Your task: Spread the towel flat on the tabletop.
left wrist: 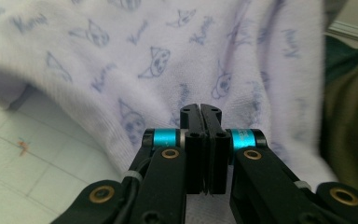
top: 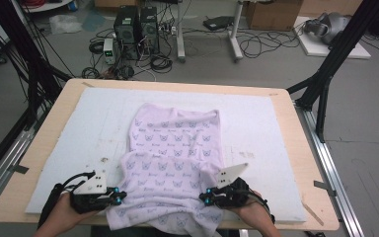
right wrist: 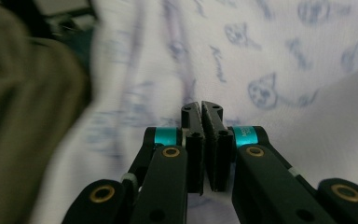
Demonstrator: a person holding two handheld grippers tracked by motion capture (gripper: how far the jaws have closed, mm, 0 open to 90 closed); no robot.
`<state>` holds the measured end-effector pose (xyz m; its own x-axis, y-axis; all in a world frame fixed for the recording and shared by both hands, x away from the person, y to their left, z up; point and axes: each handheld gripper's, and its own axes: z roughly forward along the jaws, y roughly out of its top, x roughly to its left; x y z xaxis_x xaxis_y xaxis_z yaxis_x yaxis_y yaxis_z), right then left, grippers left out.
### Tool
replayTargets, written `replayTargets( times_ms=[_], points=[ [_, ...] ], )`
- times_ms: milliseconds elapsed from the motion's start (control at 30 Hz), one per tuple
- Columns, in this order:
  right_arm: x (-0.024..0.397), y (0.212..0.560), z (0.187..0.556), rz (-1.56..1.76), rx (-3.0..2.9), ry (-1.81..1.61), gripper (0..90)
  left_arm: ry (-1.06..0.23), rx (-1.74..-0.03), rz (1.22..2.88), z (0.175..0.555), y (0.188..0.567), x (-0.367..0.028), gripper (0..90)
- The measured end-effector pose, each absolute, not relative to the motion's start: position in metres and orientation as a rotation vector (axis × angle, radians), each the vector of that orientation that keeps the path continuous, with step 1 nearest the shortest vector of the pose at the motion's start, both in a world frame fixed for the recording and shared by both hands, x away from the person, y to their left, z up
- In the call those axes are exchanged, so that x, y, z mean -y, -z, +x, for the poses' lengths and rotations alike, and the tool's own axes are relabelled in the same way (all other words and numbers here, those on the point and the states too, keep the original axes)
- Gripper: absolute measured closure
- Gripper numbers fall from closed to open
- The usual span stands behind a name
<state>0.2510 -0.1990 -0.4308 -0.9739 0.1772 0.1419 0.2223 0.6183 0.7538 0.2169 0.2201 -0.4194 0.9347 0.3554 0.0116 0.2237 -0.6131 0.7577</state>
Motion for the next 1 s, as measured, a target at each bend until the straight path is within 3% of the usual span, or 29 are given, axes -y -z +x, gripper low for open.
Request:
replayTargets(
  times_ms=[100,133,167,300,467,500,633,833,867,1000],
  points=[
    [0.206,0.415,0.241,-0.387,2.825,1.394,74.0,-0.224,-0.399,2.237,0.214,0.415,-0.221,75.9],
    [0.206,0.415,0.241,-0.387,2.825,1.394,74.0,-0.239,-0.420,2.234,0.217,0.415,-0.221,75.9],
    [0.209,0.413,0.249,-0.437,2.872,1.377,68.5,-0.246,-0.437,2.225,0.222,0.415,-0.220,67.2],
    [0.206,0.425,0.265,-0.500,2.891,1.335,63.5,-0.249,-0.483,2.223,0.244,0.424,-0.215,63.6],
    [0.196,0.440,0.268,-0.463,2.959,1.198,70.2,-0.202,-0.482,2.262,0.253,0.442,-0.205,75.2],
    [0.198,0.441,0.268,-0.463,2.928,1.213,84.3,-0.195,-0.477,2.272,0.253,0.441,-0.205,86.3],
    [0.204,0.439,0.262,-0.438,2.876,1.208,87.3,-0.188,-0.454,2.290,0.244,0.438,-0.206,88.0],
    [0.220,0.421,0.235,-0.371,2.786,1.332,84.2,-0.204,-0.399,2.250,0.214,0.422,-0.218,86.7],
    [0.223,0.416,0.233,-0.376,2.784,1.365,81.7,-0.212,-0.413,2.236,0.214,0.420,-0.218,76.0],
    [0.225,0.405,0.242,-0.442,2.824,1.435,71.3,-0.256,-0.457,2.217,0.231,0.418,-0.216,65.3]
  ],
)
